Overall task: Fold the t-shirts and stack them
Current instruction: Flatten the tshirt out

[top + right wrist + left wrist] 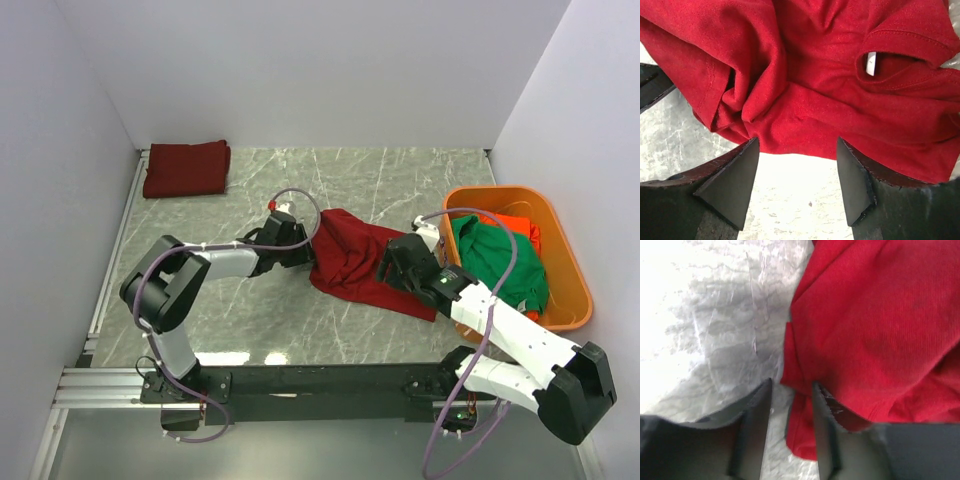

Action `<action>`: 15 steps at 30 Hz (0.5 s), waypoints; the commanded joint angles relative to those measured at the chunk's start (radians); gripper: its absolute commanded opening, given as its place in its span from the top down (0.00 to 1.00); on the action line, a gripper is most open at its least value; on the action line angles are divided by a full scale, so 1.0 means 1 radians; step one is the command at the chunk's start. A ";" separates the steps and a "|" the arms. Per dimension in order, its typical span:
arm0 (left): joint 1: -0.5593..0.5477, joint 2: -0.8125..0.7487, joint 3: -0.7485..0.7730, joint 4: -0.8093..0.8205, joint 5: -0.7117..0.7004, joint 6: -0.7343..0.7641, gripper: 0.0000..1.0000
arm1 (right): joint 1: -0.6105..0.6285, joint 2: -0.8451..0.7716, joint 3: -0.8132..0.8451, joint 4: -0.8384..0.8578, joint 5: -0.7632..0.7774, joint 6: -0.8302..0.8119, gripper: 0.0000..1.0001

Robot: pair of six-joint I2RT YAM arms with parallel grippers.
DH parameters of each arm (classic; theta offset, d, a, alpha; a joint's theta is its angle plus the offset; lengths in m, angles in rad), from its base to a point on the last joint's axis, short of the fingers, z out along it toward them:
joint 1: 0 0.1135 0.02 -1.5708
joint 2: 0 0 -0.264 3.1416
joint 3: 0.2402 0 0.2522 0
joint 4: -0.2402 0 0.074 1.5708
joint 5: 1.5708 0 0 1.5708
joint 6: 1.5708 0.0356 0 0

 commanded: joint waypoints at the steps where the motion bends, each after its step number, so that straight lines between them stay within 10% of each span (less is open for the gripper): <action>1: -0.005 0.028 0.048 0.030 -0.023 -0.016 0.62 | -0.002 -0.025 -0.005 0.032 0.031 0.030 0.31; 15: -0.005 0.092 0.069 0.047 -0.032 -0.007 0.70 | -0.002 0.040 -0.023 0.070 0.022 0.036 0.32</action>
